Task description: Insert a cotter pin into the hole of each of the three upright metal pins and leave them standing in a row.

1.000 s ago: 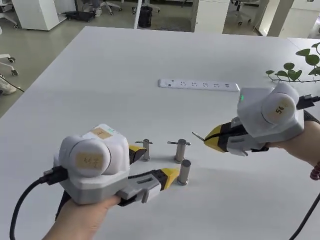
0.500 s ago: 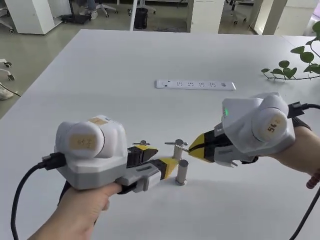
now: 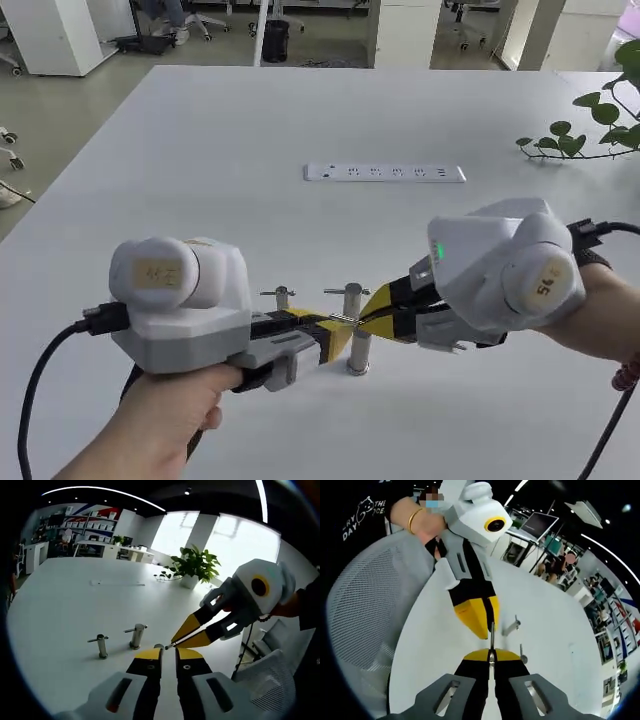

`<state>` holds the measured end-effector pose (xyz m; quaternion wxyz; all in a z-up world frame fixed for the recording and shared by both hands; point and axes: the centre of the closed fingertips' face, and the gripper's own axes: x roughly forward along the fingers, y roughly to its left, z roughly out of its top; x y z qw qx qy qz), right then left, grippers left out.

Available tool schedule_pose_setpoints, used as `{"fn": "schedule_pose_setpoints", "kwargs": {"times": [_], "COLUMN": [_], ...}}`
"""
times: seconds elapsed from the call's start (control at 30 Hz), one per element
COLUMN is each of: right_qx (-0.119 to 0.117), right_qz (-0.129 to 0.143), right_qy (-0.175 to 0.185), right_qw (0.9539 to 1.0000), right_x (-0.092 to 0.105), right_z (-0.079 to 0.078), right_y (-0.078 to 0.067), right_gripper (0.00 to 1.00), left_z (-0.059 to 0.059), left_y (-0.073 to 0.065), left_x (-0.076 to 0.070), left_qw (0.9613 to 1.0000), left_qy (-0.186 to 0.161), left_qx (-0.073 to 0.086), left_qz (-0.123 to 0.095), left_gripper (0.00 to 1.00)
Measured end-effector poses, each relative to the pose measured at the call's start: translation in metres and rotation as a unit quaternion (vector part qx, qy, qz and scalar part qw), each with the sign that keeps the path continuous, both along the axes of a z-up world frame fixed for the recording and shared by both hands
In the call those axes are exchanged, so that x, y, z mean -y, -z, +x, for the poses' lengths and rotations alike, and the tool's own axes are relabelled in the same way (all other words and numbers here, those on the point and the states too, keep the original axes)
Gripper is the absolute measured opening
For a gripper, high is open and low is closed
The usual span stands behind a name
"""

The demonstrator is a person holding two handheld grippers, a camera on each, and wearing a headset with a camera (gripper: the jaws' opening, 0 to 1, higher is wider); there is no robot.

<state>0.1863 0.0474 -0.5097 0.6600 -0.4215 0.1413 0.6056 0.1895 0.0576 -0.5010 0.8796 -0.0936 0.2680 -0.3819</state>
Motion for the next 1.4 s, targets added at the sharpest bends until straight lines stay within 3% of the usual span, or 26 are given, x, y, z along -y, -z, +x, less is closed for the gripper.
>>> {"fn": "schedule_pose_setpoints", "kwargs": {"times": [0.5,0.67,0.77,0.9,1.2,1.4], "right_qx": [0.023,0.023,0.021,0.011,-0.048,-0.112], "right_qz": [-0.015,-0.015,-0.013,-0.01,0.02,0.052], "right_qy": [-0.028,-0.028,-0.026,-0.019,0.022,0.066], "right_qw": [0.9992,0.9992,0.9994,0.9997,0.9984,0.9902], "right_x": [-0.003,-0.003,-0.004,-0.004,-0.001,0.006], "right_z": [-0.005,-0.006,-0.007,-0.007,-0.007,-0.007], "right_y": [0.0,0.001,0.001,0.002,0.005,0.004], "right_gripper": [0.0,0.0,0.0,0.0,0.0,0.01], "left_z": [-0.004,-0.006,-0.006,-0.007,-0.01,-0.012], "left_y": [-0.003,-0.001,-0.001,0.0,0.001,0.004], "left_x": [0.005,0.004,0.003,0.003,0.0,-0.006], "left_qw": [0.9991,0.999,0.9995,0.9996,0.9993,0.9976], "left_qy": [0.0,0.003,0.011,0.013,0.032,0.046], "left_qx": [-0.029,-0.032,-0.02,-0.019,0.013,0.038], "left_qz": [-0.032,-0.031,-0.022,-0.018,0.012,0.035], "left_gripper": [0.01,0.01,0.01,0.01,0.0,0.0]}}
